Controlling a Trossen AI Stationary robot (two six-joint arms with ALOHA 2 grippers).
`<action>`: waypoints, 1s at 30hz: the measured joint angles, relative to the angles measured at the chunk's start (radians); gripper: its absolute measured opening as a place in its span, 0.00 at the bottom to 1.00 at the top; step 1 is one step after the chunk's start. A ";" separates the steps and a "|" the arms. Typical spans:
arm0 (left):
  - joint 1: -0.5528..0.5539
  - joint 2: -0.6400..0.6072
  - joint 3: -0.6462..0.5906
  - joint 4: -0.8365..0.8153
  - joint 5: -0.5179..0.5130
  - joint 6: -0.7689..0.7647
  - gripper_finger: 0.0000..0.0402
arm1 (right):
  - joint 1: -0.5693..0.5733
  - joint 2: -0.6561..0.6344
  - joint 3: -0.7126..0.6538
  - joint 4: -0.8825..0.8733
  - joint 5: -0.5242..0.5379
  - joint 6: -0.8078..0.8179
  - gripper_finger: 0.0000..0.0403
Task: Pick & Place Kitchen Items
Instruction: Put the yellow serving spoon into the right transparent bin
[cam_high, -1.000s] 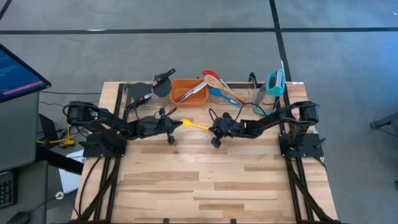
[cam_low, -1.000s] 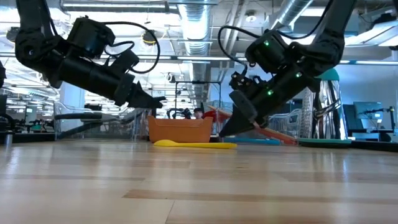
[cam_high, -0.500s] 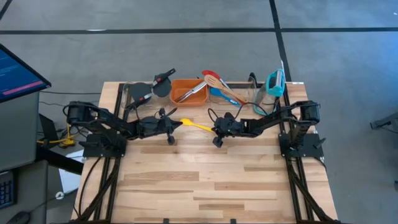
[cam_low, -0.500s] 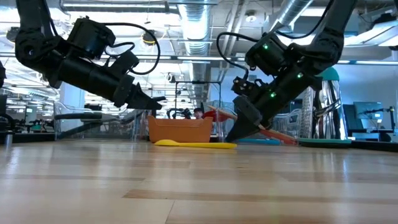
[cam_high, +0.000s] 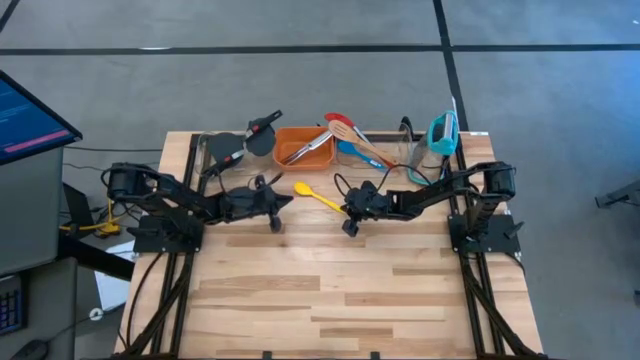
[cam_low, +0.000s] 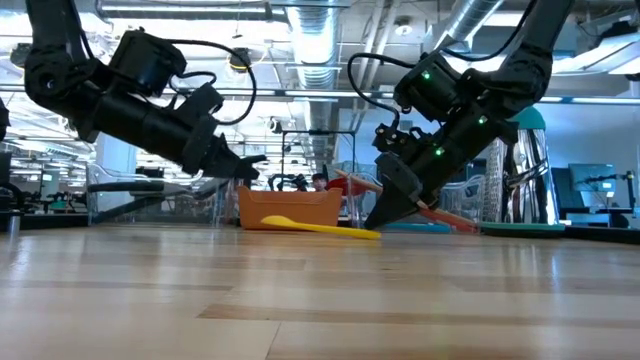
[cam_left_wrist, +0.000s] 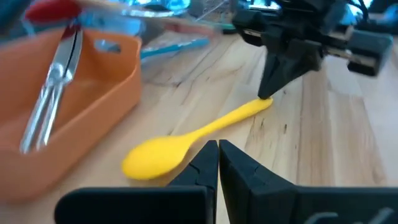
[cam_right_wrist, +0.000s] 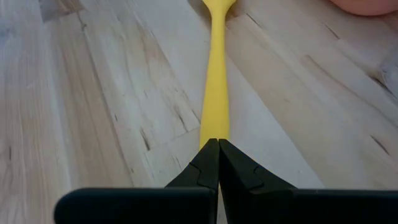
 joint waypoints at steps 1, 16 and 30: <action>0.005 0.000 0.000 -0.005 0.000 -0.041 0.01 | 0.000 0.000 0.000 0.000 0.000 0.000 0.00; 0.054 0.000 0.000 -0.046 -0.003 -0.579 0.28 | 0.003 0.002 -0.001 -0.001 -0.001 -0.029 0.00; 0.072 0.178 0.049 -0.037 -0.023 -1.059 0.60 | 0.011 0.003 -0.003 0.010 0.000 -0.063 0.00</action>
